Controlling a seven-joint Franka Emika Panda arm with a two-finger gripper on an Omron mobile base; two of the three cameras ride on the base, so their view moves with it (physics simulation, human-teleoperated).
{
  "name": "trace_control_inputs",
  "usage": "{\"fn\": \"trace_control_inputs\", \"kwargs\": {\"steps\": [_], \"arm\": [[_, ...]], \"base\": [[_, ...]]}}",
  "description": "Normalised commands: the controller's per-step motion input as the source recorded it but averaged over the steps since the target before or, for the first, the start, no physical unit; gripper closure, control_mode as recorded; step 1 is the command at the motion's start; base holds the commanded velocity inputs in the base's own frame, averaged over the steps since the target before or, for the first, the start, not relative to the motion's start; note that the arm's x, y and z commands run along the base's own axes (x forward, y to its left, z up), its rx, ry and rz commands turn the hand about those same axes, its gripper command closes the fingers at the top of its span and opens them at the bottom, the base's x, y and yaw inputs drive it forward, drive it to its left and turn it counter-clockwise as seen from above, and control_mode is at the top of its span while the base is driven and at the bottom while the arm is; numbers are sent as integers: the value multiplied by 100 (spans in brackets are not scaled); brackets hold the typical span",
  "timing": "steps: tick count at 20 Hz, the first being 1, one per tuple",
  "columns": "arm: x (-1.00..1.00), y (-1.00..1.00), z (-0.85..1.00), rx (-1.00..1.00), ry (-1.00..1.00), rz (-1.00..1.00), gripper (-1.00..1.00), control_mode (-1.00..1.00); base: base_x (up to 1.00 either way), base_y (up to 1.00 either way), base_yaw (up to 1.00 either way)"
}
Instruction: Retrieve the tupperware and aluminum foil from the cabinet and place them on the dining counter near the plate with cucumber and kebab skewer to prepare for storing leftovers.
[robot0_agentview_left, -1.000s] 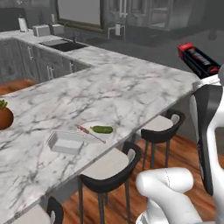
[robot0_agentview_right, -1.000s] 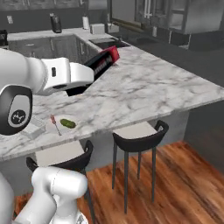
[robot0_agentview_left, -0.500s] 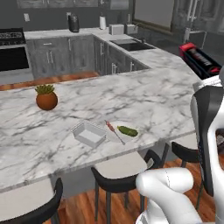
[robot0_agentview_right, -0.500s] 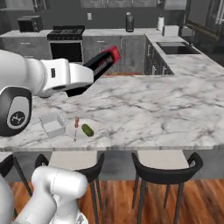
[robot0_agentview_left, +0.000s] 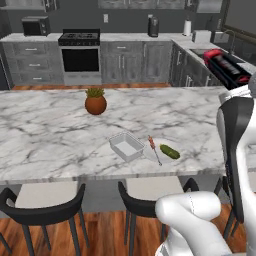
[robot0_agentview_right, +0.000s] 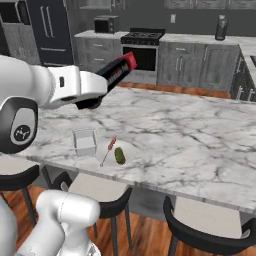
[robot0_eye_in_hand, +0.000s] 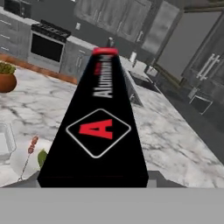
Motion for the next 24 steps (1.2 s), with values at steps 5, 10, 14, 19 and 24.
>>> {"fn": "trace_control_inputs", "kwargs": {"steps": [5,10,14,19,24], "arm": [[76,-2,-52,11,0,40,100,-100],[47,-23,-51,10,2,21,100,-100],[26,-9,-68,-1,26,-5,100,-100],[31,-4,-86,-3,23,-11,100,-100],[47,-17,-68,0,12,-2,100,-100]], "base": [[0,0,0],[0,0,0],[0,0,0],[0,0,0],[0,0,0]]}}
